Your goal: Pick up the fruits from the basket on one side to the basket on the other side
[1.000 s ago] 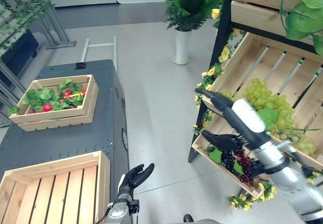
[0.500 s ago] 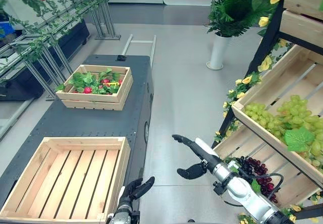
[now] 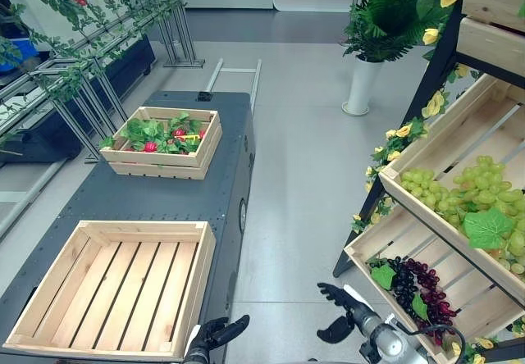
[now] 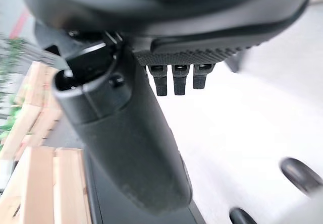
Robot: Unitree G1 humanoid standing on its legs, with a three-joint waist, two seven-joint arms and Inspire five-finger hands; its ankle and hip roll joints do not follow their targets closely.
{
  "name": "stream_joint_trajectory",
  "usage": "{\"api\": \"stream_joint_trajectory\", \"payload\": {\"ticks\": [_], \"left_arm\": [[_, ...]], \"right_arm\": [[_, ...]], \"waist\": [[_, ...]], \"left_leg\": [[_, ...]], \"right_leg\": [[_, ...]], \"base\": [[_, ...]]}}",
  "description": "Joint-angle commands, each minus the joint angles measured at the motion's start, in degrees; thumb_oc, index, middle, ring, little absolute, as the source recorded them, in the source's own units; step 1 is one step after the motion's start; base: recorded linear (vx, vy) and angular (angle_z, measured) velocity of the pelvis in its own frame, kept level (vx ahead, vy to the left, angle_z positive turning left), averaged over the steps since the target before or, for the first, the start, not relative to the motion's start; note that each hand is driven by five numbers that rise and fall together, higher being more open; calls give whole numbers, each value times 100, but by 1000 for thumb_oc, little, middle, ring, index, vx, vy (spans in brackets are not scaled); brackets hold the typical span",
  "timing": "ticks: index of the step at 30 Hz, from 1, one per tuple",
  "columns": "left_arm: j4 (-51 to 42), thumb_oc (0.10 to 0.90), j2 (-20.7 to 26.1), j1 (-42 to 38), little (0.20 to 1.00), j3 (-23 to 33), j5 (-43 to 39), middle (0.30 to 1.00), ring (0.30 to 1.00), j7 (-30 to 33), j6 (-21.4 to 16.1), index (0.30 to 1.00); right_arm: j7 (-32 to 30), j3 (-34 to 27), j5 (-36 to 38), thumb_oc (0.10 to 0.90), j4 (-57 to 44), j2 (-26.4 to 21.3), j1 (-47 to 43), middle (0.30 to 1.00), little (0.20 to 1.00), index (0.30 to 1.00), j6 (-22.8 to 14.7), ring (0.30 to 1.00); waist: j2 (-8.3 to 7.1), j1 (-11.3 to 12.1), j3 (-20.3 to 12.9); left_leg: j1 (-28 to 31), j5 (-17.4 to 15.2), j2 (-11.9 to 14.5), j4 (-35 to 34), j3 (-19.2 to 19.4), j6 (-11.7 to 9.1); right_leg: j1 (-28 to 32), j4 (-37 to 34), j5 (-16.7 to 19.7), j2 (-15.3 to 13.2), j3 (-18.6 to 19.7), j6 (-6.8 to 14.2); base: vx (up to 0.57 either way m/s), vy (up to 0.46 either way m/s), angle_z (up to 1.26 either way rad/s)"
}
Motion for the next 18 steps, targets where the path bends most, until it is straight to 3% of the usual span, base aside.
{"api": "stream_joint_trajectory", "payload": {"ticks": [1,7,11,18], "left_arm": [[245,800,-64,-554,900,-258,485,900,900,28,-434,900],[478,800,-127,-636,900,-686,1151,900,900,-151,-763,900],[436,800,-97,-651,900,-662,775,900,900,-364,-865,900],[489,800,-54,-602,900,-547,836,900,900,-547,-1082,900]], "right_arm": [[336,-356,788,800,633,407,-460,900,900,900,-309,900],[359,-996,1468,800,2116,647,-533,900,900,900,44,900],[389,-1213,1417,800,2232,656,-473,900,900,900,-31,900],[323,-1274,1368,800,2278,678,-460,900,900,900,-126,900]], "waist": [[-132,94,13],[-64,113,4],[-31,85,-8],[-34,101,-13]], "left_leg": [[130,-689,-304,53,-19,128],[213,-743,-313,53,-32,162],[246,-762,-319,53,-30,171],[277,-776,-340,53,-80,187]], "right_leg": [[192,114,-339,72,-109,68],[293,96,-380,86,-97,34],[315,104,-400,88,-57,40],[361,105,-442,98,-71,18]], "base": [[0,0,0],[25,13,1],[14,8,-3],[-2,-6,1]]}}
